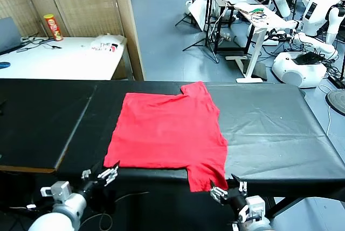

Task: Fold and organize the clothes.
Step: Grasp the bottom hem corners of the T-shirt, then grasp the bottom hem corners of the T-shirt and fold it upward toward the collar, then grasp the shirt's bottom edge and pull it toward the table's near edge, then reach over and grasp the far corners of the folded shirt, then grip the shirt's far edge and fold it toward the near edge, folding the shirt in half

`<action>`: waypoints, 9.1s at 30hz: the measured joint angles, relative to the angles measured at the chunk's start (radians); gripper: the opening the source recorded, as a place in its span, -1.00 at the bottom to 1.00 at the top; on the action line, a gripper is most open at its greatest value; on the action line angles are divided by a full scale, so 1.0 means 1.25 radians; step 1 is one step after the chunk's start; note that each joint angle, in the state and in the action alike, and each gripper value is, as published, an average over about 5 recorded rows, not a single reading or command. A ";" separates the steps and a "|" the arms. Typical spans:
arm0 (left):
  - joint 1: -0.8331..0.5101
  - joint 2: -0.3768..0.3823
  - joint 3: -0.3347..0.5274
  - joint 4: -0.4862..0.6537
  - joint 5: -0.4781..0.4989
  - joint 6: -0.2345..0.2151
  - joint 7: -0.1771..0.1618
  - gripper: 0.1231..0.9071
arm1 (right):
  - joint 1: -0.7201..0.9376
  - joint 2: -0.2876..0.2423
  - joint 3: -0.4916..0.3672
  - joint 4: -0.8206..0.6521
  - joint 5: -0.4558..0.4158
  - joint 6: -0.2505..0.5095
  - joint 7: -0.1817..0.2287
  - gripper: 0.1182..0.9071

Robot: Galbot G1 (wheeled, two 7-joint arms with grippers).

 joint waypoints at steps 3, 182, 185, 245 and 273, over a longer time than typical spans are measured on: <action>-0.003 -0.001 0.001 0.005 -0.003 0.000 -0.008 0.72 | 0.001 0.003 -0.001 -0.005 0.000 0.002 0.001 0.22; -0.704 -0.009 0.275 0.494 0.102 0.137 -0.046 0.72 | 0.888 -0.092 -0.186 -0.728 0.242 0.018 0.085 0.72; -0.739 -0.014 0.293 0.541 0.097 0.139 -0.046 0.72 | 0.915 -0.078 -0.189 -0.770 0.241 0.013 0.087 0.72; -0.529 0.075 0.186 0.301 0.124 0.114 0.000 -0.99 | 0.584 -0.247 -0.132 -0.372 0.276 0.043 0.031 -0.99; -0.244 0.072 0.076 0.113 0.205 0.124 0.040 -0.99 | 0.441 -0.298 -0.126 -0.194 0.276 -0.118 0.085 -0.99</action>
